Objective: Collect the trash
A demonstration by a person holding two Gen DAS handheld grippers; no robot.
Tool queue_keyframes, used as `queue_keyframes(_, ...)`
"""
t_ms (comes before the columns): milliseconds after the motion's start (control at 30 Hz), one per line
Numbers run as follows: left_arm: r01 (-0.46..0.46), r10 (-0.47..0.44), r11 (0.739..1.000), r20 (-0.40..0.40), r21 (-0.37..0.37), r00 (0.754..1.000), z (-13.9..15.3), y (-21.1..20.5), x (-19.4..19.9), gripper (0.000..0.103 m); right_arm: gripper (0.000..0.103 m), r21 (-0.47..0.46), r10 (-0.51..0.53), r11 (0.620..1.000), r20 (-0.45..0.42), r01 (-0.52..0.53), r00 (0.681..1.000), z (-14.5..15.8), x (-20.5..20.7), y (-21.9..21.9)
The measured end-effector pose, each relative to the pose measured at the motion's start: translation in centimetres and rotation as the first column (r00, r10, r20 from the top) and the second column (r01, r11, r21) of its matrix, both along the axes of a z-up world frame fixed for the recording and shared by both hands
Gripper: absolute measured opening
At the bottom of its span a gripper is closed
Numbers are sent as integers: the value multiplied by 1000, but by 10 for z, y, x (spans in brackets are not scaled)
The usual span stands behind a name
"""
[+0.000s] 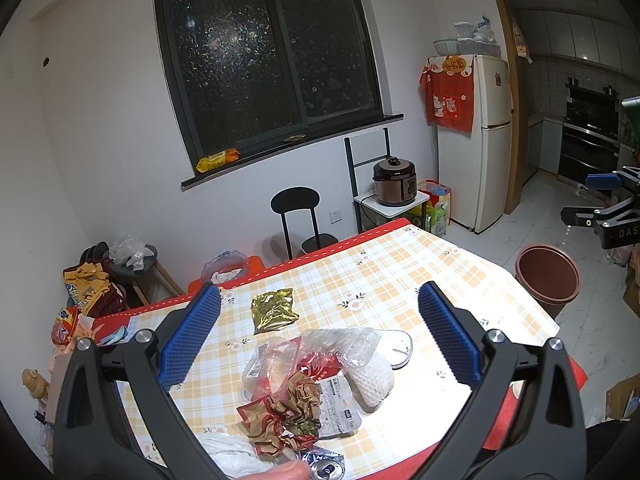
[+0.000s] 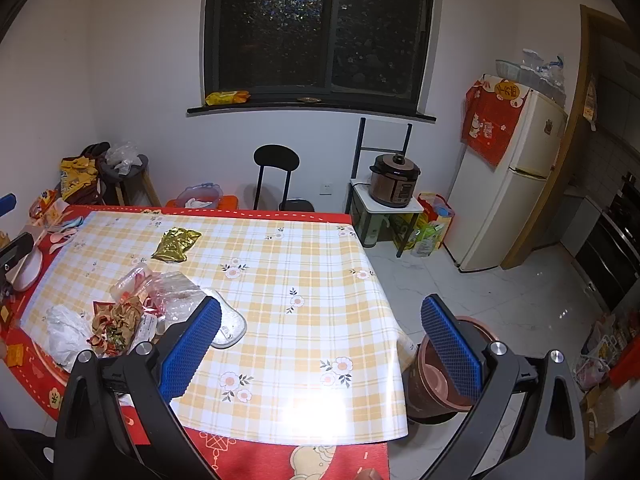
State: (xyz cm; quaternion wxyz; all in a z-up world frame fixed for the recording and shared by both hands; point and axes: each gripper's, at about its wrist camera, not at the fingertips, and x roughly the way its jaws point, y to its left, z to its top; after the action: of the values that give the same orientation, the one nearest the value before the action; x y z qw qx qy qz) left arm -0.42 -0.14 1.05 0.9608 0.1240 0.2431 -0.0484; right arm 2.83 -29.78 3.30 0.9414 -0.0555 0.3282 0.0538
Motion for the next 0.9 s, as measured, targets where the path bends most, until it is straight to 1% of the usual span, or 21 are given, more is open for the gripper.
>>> queue_keyframes(267,0,0,1000,-3,-7,1000,4,-3,-4,98,99,-7,-8,1000,-9,8,1000,-2,1,-3)
queue_keyframes(533,-6,6,1000,-10,-22,1000,1,0,-1,98,99,-9,-5,1000,-11,5,1000,-2,0,-2)
queue_keyframes(900,-6,6,999,-10,-36,1000,4,5,-1,97,99,-14,8,1000,-21,-8,1000,-4,6,8)
